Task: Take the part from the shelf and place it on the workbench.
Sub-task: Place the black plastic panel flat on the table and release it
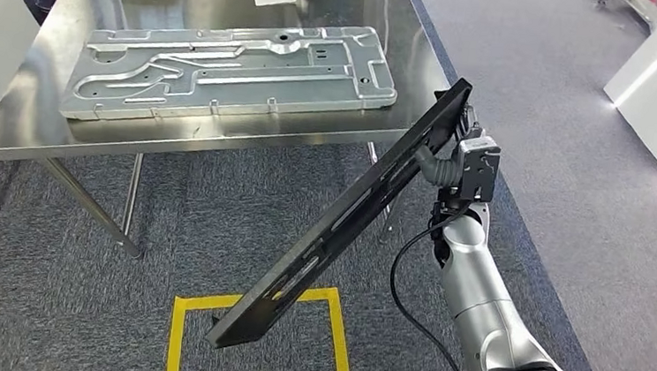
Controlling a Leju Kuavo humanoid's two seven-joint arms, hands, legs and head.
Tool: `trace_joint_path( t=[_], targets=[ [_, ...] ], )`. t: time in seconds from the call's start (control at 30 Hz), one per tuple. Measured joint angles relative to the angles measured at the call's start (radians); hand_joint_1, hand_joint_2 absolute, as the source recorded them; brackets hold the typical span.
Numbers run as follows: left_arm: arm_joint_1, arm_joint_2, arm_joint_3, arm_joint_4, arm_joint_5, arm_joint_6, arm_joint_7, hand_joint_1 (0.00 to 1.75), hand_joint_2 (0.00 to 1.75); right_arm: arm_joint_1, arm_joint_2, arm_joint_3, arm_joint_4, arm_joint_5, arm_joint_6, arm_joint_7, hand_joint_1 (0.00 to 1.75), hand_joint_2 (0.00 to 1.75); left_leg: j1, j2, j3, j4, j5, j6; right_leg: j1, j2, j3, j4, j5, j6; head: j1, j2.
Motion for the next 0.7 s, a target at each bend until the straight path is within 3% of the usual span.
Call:
trace_joint_path(
  t=[0.07,0.1,0.13,0.17,0.23,0.3,0.37,0.43,0.47,0.5,0.57,0.6,0.63,0.7],
  targets=[
    [-0.003,0.0,0.0,0.0,-0.005,-0.003,-0.001,0.0,0.0,0.009,-0.01,0.0,0.0,0.013,-0.008,0.005,1.75,1.75,0.001,-0.022,0.008,0.001,-0.008,0.004,-0.004,0.008,-0.084,0.124,-0.029,0.008,0.0,0.0],
    [-0.003,0.0,0.0,0.0,-0.007,-0.005,-0.002,0.0,0.0,0.013,-0.015,0.0,0.0,0.016,-0.009,0.008,1.75,1.75,0.001,-0.034,0.013,0.002,-0.013,0.003,-0.006,0.008,-0.109,0.145,-0.016,0.011,0.0,0.0],
    [-0.002,0.0,0.0,0.0,-0.008,-0.007,-0.003,0.0,0.0,0.015,-0.019,0.001,0.0,0.019,-0.01,0.011,1.75,1.75,0.002,-0.045,0.019,0.003,-0.018,0.002,-0.008,0.009,-0.117,0.129,0.017,0.013,0.0,0.0],
    [-0.001,0.0,0.0,0.0,-0.009,-0.009,-0.003,0.0,0.0,0.016,-0.022,0.001,0.0,0.021,-0.01,0.012,1.75,1.75,0.002,-0.055,0.026,0.006,-0.025,-0.001,-0.01,0.013,-0.105,0.076,0.066,0.013,0.0,0.0],
    [-0.001,0.0,0.0,0.0,-0.01,-0.014,-0.004,0.0,0.0,0.015,-0.027,0.001,-0.002,0.025,-0.012,0.012,1.75,1.75,0.003,-0.073,0.034,0.014,-0.039,-0.009,-0.013,0.04,-0.062,-0.053,0.143,0.008,0.0,0.0],
    [-0.003,0.0,0.0,0.0,-0.011,-0.018,-0.006,0.0,0.0,0.014,-0.032,0.001,-0.003,0.028,-0.015,0.012,1.75,1.75,0.005,-0.091,0.03,0.021,-0.047,-0.019,-0.012,0.063,-0.037,-0.115,0.156,-0.002,0.0,0.0],
    [-0.001,0.001,0.0,0.0,-0.012,-0.019,-0.008,0.0,0.0,0.006,-0.034,0.002,-0.002,0.037,-0.021,0.013,1.75,1.75,0.008,-0.103,0.025,0.02,-0.049,-0.031,-0.01,0.055,-0.031,-0.124,0.147,-0.015,0.0,0.0],
    [0.001,0.003,0.0,0.0,-0.013,-0.02,-0.009,0.0,0.0,-0.013,-0.033,0.004,0.002,0.05,-0.029,0.014,1.75,1.75,0.006,-0.078,0.015,0.043,-0.066,-0.042,-0.015,0.04,-0.023,-0.133,0.146,-0.029,0.0,0.0],
    [0.0,0.004,0.0,0.0,-0.013,-0.019,-0.009,0.0,0.0,-0.025,-0.033,0.004,0.007,0.055,-0.035,0.014,1.75,1.75,0.006,-0.056,-0.004,0.083,-0.086,-0.047,-0.017,0.032,-0.018,-0.137,0.145,-0.034,0.0,0.0],
    [-0.001,0.004,0.0,0.0,-0.014,-0.019,-0.009,0.0,0.0,-0.036,-0.033,0.005,0.014,0.06,-0.043,0.014,1.75,1.75,0.008,-0.032,-0.034,0.141,-0.111,-0.051,-0.015,0.024,-0.014,-0.138,0.142,-0.038,0.0,0.0],
    [-0.003,0.004,0.0,0.0,-0.017,-0.019,-0.009,0.0,0.0,-0.047,-0.033,0.005,0.029,0.068,-0.061,0.015,1.75,1.75,0.013,-0.012,-0.106,0.266,-0.151,-0.057,-0.012,0.008,-0.008,-0.136,0.135,-0.04,0.0,0.0],
    [-0.003,0.004,0.0,0.0,-0.018,-0.02,-0.009,0.0,0.0,-0.048,-0.033,0.005,0.036,0.07,-0.07,0.017,1.75,1.75,0.015,-0.01,-0.126,0.294,-0.15,-0.057,-0.011,0.002,-0.005,-0.136,0.131,-0.04,0.0,0.0],
    [-0.002,0.004,0.001,0.0,-0.019,-0.02,-0.009,0.0,0.0,-0.05,-0.033,0.005,0.042,0.073,-0.079,0.021,1.75,1.75,0.015,-0.009,-0.128,0.285,-0.129,-0.057,-0.011,-0.002,-0.001,-0.135,0.126,-0.039,0.0,0.0],
    [-0.001,0.004,0.001,0.0,-0.018,-0.023,-0.01,0.0,0.0,-0.06,-0.033,0.005,0.054,0.079,-0.098,0.03,1.75,1.75,0.014,-0.006,-0.08,0.169,-0.056,-0.05,-0.011,-0.01,0.01,-0.133,0.114,-0.035,0.0,0.0]
  ],
)
